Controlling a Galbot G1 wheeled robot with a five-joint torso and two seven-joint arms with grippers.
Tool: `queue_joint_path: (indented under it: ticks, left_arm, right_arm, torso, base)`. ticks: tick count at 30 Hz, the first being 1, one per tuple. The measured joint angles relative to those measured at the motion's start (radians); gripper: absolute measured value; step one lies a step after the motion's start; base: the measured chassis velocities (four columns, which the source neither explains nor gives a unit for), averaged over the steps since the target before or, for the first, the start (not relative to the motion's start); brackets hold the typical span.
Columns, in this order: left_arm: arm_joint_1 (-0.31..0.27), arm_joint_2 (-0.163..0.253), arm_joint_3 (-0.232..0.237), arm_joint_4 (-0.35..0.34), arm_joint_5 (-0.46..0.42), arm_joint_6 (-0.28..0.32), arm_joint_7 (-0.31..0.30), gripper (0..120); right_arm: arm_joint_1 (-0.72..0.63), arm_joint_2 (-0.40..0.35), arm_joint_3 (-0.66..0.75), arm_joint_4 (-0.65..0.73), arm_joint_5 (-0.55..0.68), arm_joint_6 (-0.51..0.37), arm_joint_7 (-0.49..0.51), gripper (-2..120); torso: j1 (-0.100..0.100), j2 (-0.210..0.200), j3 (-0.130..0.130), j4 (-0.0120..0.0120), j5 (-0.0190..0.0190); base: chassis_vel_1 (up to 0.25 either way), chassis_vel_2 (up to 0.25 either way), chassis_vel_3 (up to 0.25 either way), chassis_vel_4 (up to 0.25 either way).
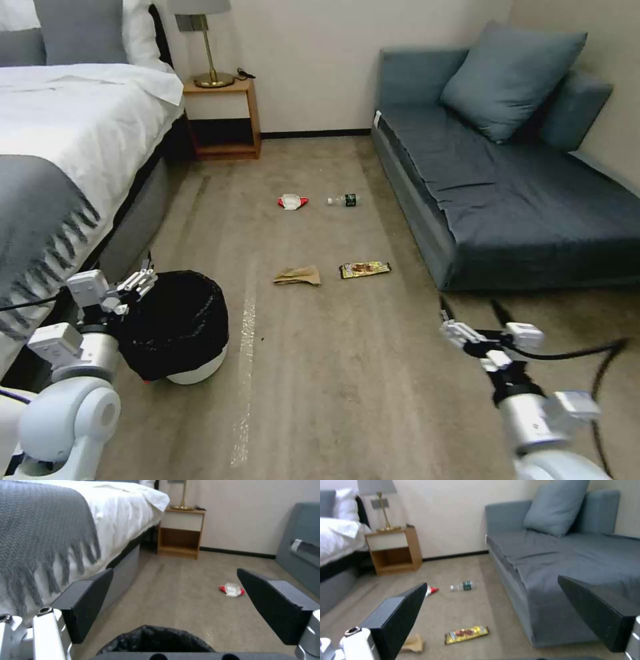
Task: Pick up the trash bin, then pick up the garbage on the floor and place it into the trash bin.
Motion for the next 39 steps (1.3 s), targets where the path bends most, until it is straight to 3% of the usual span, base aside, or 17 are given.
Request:
queue_joint_path:
  ticks: [18, 21, 25, 28, 31, 39]
  left_arm:
    - [0.003, -0.006, -0.005, 0.002, -0.013, 0.019, -0.028, 93]
    - [-0.001, 0.002, -0.008, 0.009, -0.06, 0.061, -0.07, 93]
    - [-0.014, 0.034, -0.02, 0.055, -0.182, 0.16, -0.148, 94]
    - [-0.018, 0.047, -0.026, 0.076, -0.207, 0.18, -0.16, 96]
    - [-0.031, 0.082, -0.055, 0.138, -0.276, 0.24, -0.187, 99]
    - [-0.039, 0.081, -0.059, 0.188, -0.345, 0.323, -0.203, 100]
  right_arm:
    - [0.04, 0.004, -0.048, -0.069, -0.021, 0.016, 0.002, 100]
    - [0.047, 0.003, -0.054, -0.077, -0.022, 0.017, 0.001, 100]
    - [0.061, 0.0, -0.063, -0.096, -0.025, 0.017, -0.001, 100]
    - [0.064, -0.002, -0.066, -0.103, -0.026, 0.018, -0.002, 100]
    - [0.081, -0.006, -0.073, -0.117, -0.027, 0.018, -0.002, 100]
    - [0.101, -0.009, -0.082, -0.131, -0.027, 0.018, -0.004, 100]
  torso:
    - [0.0, 0.0, 0.0, 0.0002, -0.0003]
    - [0.0, 0.0, 0.0, 0.0002, -0.0004]
    - [0.0, 0.0, 0.0, 0.0002, -0.0005]
    - [0.0, 0.0, 0.0, 0.0001, -0.0005]
    - [0.0, 0.0, 0.0, 0.0002, -0.0005]
    - [0.0, 0.0, 0.0, 0.0002, -0.0003]
  base:
    - [0.0, 0.0, 0.0, 0.0]
    - [0.0, 0.0, 0.0, 0.0]
    - [0.0, 0.0, 0.0, 0.0]
    - [0.0, 0.0, 0.0, 0.0]
    - [0.0, 0.0, 0.0, 0.0]
    - [0.0, 0.0, 0.0, 0.0]
